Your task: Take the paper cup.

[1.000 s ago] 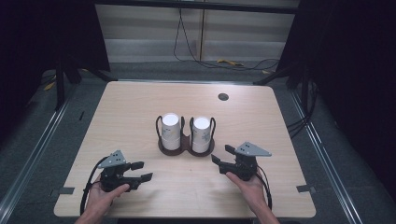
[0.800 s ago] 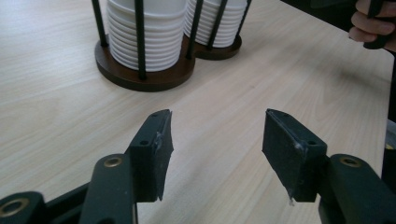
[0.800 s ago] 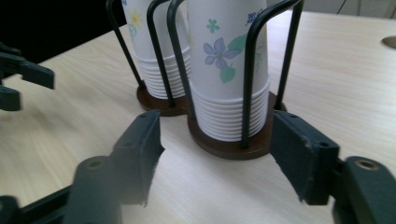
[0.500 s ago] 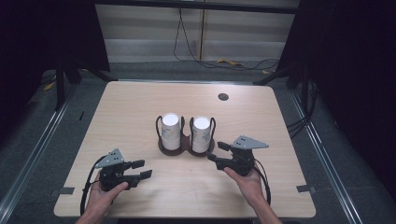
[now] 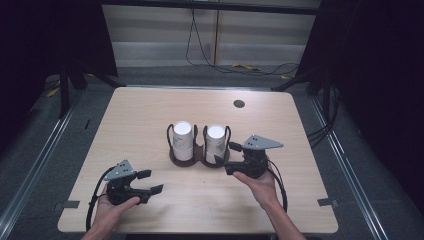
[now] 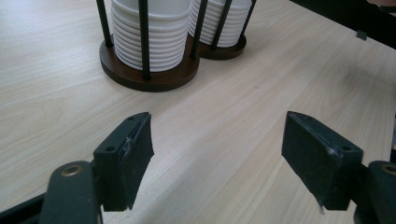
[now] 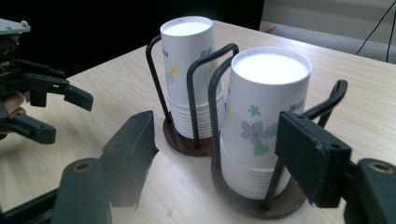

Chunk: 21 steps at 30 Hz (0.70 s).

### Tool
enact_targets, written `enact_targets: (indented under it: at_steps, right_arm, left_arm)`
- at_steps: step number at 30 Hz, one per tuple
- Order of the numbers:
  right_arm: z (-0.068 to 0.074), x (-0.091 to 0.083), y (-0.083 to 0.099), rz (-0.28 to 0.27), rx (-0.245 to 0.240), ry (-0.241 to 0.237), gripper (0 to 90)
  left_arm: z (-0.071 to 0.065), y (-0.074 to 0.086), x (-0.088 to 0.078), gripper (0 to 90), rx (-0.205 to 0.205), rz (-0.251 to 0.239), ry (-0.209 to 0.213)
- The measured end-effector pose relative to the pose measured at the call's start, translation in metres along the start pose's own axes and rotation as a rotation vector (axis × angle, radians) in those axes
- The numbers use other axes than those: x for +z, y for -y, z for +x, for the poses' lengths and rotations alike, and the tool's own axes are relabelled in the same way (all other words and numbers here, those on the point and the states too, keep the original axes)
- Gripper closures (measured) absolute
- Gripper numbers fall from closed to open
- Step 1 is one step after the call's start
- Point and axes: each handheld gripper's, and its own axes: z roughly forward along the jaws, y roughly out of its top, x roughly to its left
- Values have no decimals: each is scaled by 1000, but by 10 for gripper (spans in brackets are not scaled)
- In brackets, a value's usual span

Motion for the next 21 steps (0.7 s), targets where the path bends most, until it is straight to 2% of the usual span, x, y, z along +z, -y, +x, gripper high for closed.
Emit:
enact_targets:
  at_steps: [2, 3, 5, 13, 15, 18, 19, 21]
  right_arm:
    - [2, 4, -4, -16, -3, -13, 282]
    - [2, 5, -6, -19, -11, -17, 280]
    - [3, 7, -10, -16, -17, -26, 276]
    - [9, 20, -24, -17, -51, -50, 307]
    - [11, 27, -31, -11, -63, -67, 331]
    - [14, 34, -38, -26, -95, -73, 362]
    - [14, 36, -40, -18, -102, -77, 362]
    - [14, 42, -44, -15, -98, -95, 360]
  left_arm:
    - [1, -1, -4, 232, -11, -24, -17]
    - [1, 0, -6, 229, 5, -26, -28]
    - [3, 1, -5, 223, 7, -16, -42]
    - [1, 1, -4, 221, -2, -9, -22]
    - [2, 1, -4, 221, 22, -3, -32]
    - [1, 1, -2, 208, 12, 1, -20]
    - [1, 1, -2, 206, 23, 10, -16]
    - [-1, 2, 0, 198, 20, 11, -11]
